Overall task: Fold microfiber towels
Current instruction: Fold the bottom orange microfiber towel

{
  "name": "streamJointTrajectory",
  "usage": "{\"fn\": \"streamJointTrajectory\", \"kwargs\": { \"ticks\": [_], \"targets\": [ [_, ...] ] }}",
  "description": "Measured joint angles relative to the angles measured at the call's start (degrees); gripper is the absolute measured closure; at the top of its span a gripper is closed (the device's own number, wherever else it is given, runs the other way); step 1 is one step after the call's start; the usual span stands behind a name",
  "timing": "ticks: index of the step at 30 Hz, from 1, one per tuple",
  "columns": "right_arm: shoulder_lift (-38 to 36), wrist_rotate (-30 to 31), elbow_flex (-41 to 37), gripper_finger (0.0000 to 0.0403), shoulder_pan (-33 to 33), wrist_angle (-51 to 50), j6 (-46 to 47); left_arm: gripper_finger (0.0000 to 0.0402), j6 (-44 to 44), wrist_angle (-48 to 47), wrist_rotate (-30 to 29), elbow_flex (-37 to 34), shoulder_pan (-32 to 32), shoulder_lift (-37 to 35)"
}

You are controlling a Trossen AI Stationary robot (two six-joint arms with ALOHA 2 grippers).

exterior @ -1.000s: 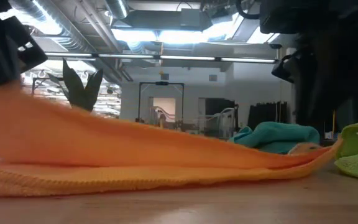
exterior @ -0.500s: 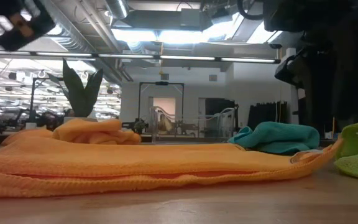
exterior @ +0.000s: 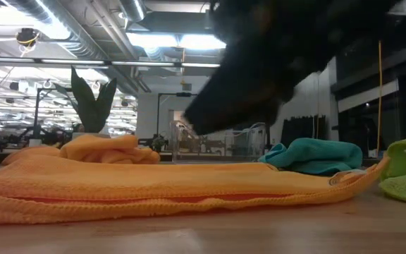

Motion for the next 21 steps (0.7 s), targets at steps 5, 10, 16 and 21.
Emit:
{"fn": "streamJointTrajectory", "kwargs": {
  "ticks": [5,10,16,21],
  "targets": [
    [8.8,8.7,0.2,0.0263,-1.9,10.6,3.3,0.029,-1.1,-4.4,-13.2,0.4,-2.9,-5.1],
    [17.4,22.9,3.5,0.0268,-0.8,15.7,4.9,0.029,-1.5,-6.0,-23.7,0.5,-5.5,-8.1],
    [21.1,14.2,6.2,0.0277,-1.6,17.6,-14.8,0.029,-1.6,-8.0,-25.4,0.5,-5.8,-8.8],
    [20.9,-11.6,6.2,0.0282,-6.4,22.1,-29.0,0.029,-2.0,-8.9,-25.0,0.4,-5.6,-8.8]
  ]
}}
